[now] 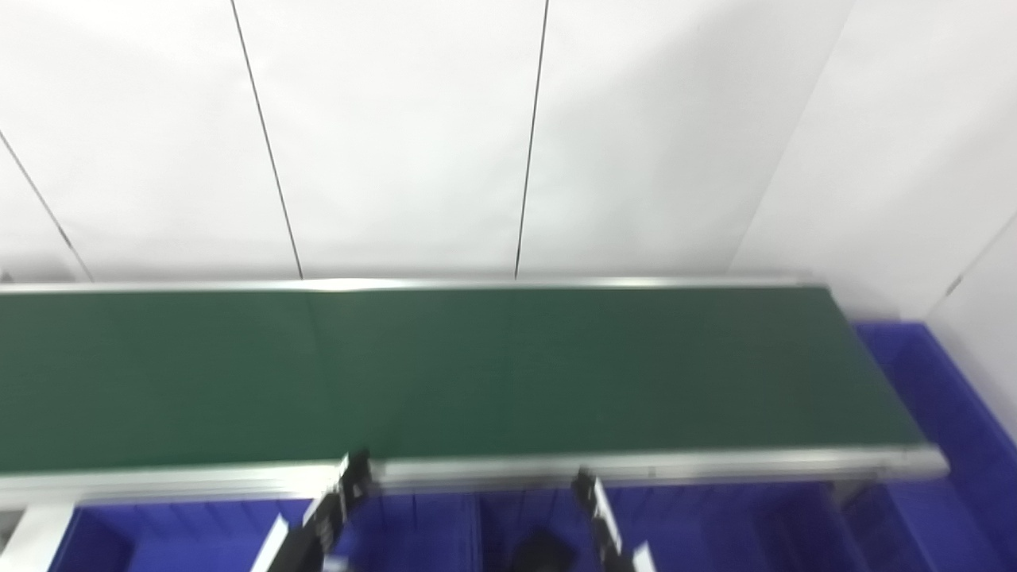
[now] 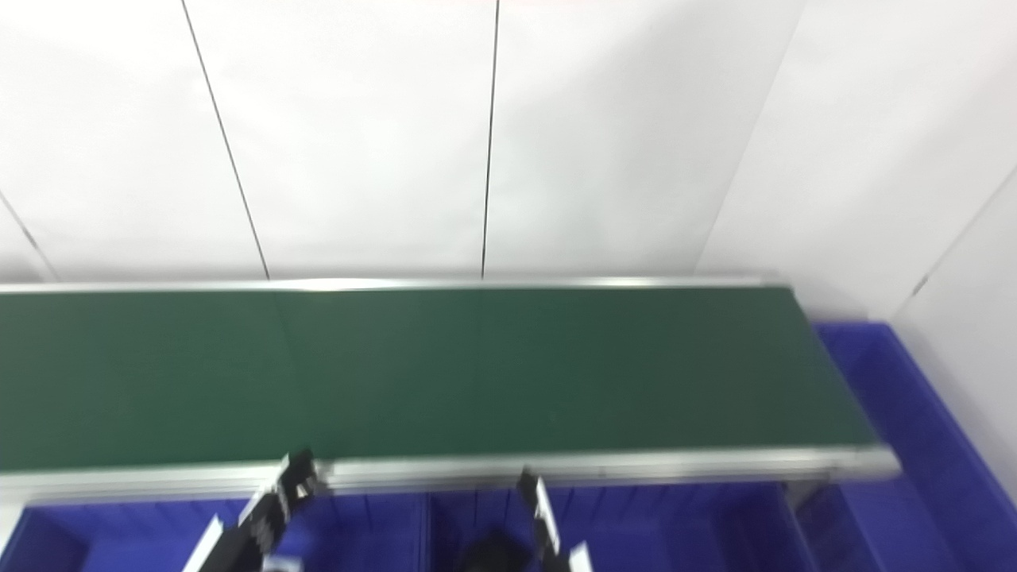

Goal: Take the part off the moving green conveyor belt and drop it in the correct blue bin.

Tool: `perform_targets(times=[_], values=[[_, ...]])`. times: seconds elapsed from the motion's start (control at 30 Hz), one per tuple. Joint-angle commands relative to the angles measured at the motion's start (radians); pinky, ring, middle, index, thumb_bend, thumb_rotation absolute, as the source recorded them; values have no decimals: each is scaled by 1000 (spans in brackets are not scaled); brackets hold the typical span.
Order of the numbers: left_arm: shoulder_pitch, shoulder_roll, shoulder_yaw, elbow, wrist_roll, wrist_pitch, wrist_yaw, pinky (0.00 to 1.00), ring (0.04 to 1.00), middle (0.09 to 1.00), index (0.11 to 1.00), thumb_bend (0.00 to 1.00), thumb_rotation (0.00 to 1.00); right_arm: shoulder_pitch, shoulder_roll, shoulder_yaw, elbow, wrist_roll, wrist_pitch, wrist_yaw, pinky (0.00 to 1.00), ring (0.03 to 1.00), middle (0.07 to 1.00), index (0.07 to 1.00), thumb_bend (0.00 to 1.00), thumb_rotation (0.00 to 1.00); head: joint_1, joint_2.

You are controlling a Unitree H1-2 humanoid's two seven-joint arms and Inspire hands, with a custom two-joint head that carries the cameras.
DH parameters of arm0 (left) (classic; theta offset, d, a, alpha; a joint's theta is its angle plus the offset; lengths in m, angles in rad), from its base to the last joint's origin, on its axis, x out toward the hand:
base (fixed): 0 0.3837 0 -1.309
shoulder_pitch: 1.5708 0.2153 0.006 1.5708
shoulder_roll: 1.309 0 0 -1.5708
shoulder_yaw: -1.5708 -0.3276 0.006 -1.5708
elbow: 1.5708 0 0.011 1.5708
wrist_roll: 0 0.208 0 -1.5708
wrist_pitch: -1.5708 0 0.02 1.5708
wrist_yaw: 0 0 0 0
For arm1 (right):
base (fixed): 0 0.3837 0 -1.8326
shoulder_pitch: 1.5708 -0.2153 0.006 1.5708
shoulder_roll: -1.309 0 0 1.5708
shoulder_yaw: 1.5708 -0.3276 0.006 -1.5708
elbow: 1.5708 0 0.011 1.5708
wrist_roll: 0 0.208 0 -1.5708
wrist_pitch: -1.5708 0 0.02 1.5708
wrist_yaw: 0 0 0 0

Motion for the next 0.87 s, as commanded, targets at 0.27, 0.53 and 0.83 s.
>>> perform_targets(times=[0.27, 0.53, 0.83], values=[[-22, -13, -50, -57, 7, -31, 73, 1000, 1000, 1000, 989, 936, 986, 32, 21, -124, -109, -14, -48, 141, 923, 920, 941, 1000, 763, 725, 34, 78], [-22, -12, -61, -68, 9, -31, 103, 1000, 1000, 999, 984, 935, 992, 47, 51, -174, -125, -20, -48, 205, 935, 920, 939, 1000, 770, 730, 46, 78], [-11, -17, -74, -73, 20, -31, 138, 1000, 996, 996, 984, 888, 971, 55, 54, -190, -122, -16, -49, 221, 917, 917, 935, 998, 752, 712, 102, 57]])
